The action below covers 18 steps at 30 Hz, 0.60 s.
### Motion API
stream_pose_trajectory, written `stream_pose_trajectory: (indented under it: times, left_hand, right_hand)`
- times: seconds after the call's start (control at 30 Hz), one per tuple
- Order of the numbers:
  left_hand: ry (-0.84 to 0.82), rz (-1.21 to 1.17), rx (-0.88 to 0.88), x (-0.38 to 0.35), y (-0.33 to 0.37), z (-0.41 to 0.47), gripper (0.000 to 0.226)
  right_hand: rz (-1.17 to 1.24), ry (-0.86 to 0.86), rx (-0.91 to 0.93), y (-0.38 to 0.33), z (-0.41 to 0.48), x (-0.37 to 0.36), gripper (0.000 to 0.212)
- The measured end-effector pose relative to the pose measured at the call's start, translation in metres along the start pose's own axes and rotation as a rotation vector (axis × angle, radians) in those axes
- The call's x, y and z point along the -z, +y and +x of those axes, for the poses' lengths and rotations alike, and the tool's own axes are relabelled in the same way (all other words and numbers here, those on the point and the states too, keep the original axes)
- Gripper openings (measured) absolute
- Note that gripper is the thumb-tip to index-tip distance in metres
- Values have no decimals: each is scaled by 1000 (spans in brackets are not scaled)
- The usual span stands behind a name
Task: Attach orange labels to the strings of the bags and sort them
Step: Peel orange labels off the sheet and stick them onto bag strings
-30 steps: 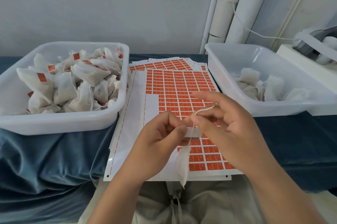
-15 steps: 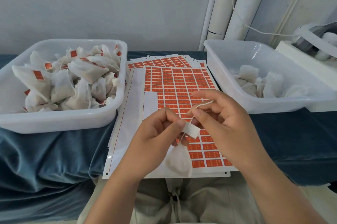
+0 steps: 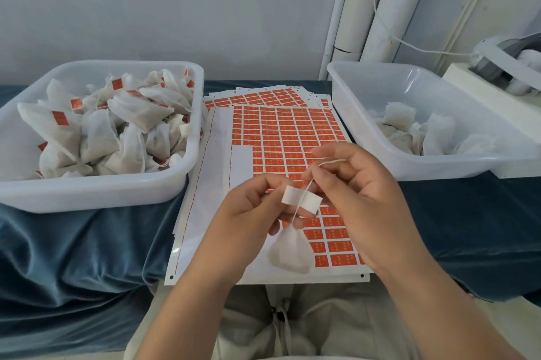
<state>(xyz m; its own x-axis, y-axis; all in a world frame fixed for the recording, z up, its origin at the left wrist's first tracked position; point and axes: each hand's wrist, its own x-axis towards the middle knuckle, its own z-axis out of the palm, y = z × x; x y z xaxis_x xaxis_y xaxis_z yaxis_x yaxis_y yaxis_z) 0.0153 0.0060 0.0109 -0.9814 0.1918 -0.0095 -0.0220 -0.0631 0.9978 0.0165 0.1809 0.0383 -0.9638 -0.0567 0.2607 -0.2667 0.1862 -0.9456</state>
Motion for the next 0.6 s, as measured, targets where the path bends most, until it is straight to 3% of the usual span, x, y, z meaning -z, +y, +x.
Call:
stream_pose_trajectory:
  times: [0.07,0.33,0.6]
  left_hand:
    - [-26,-6,19,0,1,0,19]
    - [-93,-8,53,3,2,0,41]
    - [-97,-5,66,4,1,0,38]
  right_hand:
    - [-5,0,-4,1,0,0,24]
    - [-68,12,10,3,-1,0,20]
    - [-63,2,20,5,-1,-1,19]
